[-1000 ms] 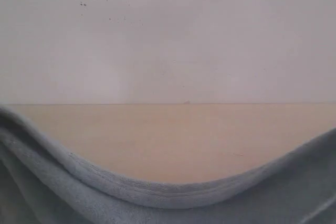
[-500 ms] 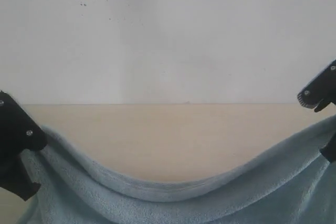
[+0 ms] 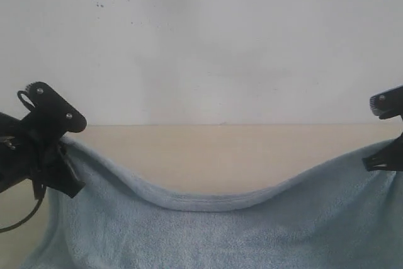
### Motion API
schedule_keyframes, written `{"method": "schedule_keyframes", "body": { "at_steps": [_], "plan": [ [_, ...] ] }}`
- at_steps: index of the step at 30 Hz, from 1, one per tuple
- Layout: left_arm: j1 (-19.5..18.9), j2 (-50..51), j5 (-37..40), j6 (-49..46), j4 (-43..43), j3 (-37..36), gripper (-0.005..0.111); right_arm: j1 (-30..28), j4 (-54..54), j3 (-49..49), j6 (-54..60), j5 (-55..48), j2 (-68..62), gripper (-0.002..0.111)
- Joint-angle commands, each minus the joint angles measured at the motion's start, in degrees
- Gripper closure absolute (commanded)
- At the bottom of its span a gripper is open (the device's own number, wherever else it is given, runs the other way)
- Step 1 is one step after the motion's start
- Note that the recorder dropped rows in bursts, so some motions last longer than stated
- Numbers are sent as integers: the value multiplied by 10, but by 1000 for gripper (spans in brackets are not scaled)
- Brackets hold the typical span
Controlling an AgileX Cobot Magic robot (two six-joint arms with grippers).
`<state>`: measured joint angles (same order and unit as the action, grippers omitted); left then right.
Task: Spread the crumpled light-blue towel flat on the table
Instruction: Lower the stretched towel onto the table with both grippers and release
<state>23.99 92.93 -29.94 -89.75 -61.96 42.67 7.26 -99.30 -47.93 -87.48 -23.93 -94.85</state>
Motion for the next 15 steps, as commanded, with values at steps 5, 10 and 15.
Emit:
{"method": "schedule_keyframes", "body": {
  "at_steps": [5, 10, 15],
  "plan": [
    [-3, 59, -37, 24, -10, 59, 47, -5, -6, -82, -17, -31, -84, 105],
    [-10, 82, -69, 51, -66, 100, 34, -5, -6, -93, -24, -14, -102, 68],
    [-26, 98, -36, 31, -136, 122, 33, -5, -4, -93, -24, -65, -103, 45]
  ]
}}
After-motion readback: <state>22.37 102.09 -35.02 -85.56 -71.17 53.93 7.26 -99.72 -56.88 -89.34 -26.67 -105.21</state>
